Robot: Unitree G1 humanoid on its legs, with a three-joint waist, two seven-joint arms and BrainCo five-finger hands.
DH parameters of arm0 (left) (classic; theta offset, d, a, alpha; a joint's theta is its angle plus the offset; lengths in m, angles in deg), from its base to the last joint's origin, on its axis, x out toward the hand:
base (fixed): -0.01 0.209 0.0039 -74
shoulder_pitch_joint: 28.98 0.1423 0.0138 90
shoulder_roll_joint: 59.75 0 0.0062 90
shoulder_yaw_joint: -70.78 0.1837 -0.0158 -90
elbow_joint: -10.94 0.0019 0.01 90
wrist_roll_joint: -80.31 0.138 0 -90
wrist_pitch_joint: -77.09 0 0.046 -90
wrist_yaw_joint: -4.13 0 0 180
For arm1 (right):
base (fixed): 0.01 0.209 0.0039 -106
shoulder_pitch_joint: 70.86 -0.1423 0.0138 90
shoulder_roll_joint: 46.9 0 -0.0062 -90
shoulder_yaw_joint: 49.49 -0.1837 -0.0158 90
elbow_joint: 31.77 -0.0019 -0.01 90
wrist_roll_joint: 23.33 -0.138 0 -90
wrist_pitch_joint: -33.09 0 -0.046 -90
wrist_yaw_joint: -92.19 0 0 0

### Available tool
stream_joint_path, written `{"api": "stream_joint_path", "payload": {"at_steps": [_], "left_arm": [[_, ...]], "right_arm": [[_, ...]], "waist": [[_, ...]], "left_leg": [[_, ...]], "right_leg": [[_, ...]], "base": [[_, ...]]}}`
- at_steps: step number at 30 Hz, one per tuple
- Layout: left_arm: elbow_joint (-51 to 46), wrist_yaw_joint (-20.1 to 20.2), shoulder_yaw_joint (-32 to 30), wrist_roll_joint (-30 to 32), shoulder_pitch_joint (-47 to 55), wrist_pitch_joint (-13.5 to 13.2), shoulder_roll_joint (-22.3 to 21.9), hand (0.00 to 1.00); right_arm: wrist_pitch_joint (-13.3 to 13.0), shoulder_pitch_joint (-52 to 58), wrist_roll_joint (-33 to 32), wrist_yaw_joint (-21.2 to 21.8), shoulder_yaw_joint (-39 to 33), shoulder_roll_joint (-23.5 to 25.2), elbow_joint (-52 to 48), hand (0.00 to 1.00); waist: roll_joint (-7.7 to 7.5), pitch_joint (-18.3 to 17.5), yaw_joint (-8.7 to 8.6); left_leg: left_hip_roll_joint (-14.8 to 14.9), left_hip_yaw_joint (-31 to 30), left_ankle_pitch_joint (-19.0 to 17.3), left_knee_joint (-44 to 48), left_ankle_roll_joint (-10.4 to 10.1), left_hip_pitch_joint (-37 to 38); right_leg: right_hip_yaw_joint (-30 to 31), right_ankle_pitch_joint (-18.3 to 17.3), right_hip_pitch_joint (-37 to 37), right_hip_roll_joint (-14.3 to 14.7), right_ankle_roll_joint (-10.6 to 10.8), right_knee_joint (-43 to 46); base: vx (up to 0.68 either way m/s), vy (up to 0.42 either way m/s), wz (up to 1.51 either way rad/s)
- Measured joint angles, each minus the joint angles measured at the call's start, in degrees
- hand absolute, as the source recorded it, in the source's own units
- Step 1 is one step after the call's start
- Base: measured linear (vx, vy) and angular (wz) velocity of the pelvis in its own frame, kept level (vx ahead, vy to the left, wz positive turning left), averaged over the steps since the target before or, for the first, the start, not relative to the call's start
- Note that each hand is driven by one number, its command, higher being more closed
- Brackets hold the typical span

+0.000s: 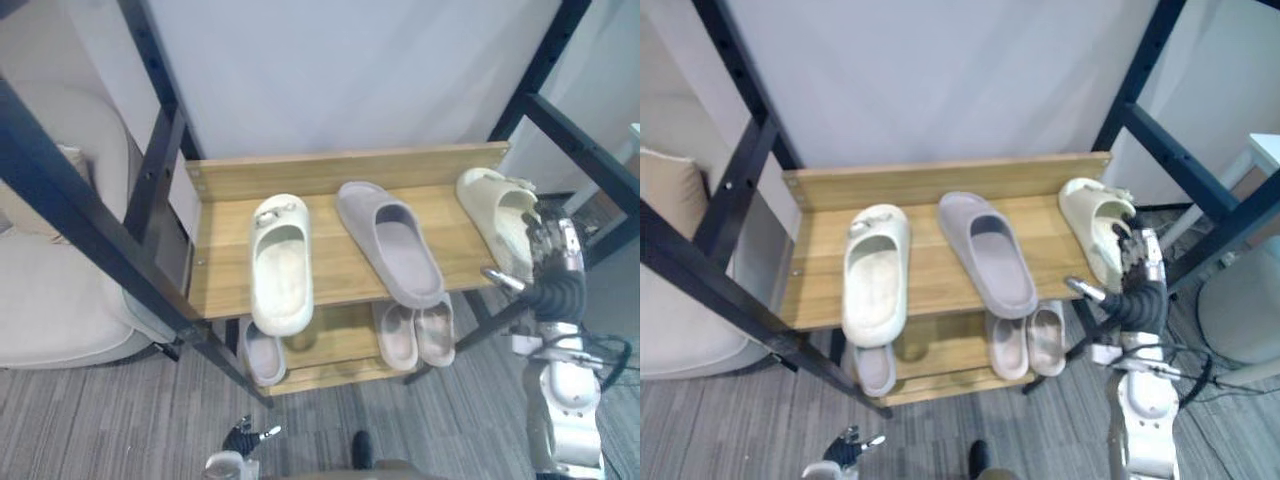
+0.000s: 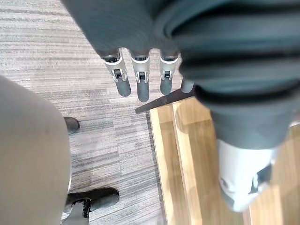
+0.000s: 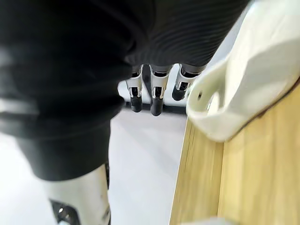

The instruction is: Organize the slippers on the shoe rack

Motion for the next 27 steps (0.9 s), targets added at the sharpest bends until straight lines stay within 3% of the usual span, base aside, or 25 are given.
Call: {"api": "stream_joint_path", "payload": {"at_steps": [10,27], "left_arm": [[-0.11,0.19,-0.01,-0.01,-0.02,-0.59,0.21,0.0],[-1.07,1.08,0.07,-0.04,-0.04,-0.53,0.39,0.0]], "right_arm": [[2.53,-6.07,0.15,0.41,1.65,-4.18,7.75,0.0],[4.58,-12.65,2.46,0.15,5.86,-4.27,14.32,0.0]], "waist": [[-0.54,0.3,0.28],[-1.38,0.7,0.89]], "left_leg": [[-0.26,-0.74,0.05,-0.11,0.07,-0.08],[-1.08,-2.13,0.4,-0.04,0.64,-0.72]], "right_leg": [[-0.79,0.01,0.17,-0.12,-0.01,0.17],[-1.5,0.04,0.17,-0.88,0.01,0.01]], "base": [[0.01,0.004,0.03],[0.0,0.002,0.03]]}}
